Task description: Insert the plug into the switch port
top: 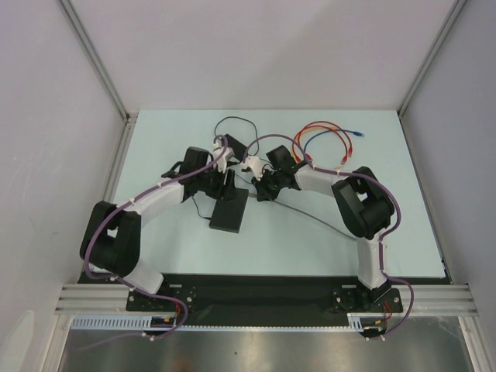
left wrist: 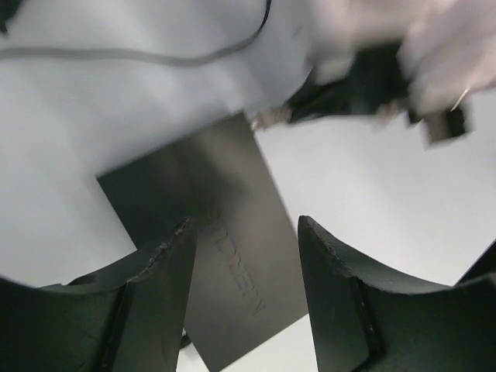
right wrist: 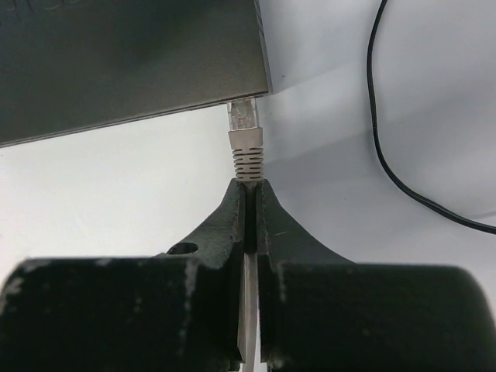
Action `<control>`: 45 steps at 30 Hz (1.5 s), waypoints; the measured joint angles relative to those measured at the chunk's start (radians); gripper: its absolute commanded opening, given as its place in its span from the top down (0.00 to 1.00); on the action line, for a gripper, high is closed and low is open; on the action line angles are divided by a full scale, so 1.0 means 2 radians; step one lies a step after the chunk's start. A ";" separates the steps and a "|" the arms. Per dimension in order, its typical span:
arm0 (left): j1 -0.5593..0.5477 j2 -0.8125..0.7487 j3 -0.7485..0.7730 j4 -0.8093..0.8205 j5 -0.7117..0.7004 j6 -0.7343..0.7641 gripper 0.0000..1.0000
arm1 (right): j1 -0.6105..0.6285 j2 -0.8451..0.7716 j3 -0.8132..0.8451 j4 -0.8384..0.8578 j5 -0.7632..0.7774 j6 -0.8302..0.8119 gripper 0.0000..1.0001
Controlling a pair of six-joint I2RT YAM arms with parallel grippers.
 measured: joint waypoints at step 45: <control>-0.081 -0.071 0.011 0.017 -0.043 -0.018 0.24 | -0.048 0.033 0.070 -0.054 -0.016 0.028 0.34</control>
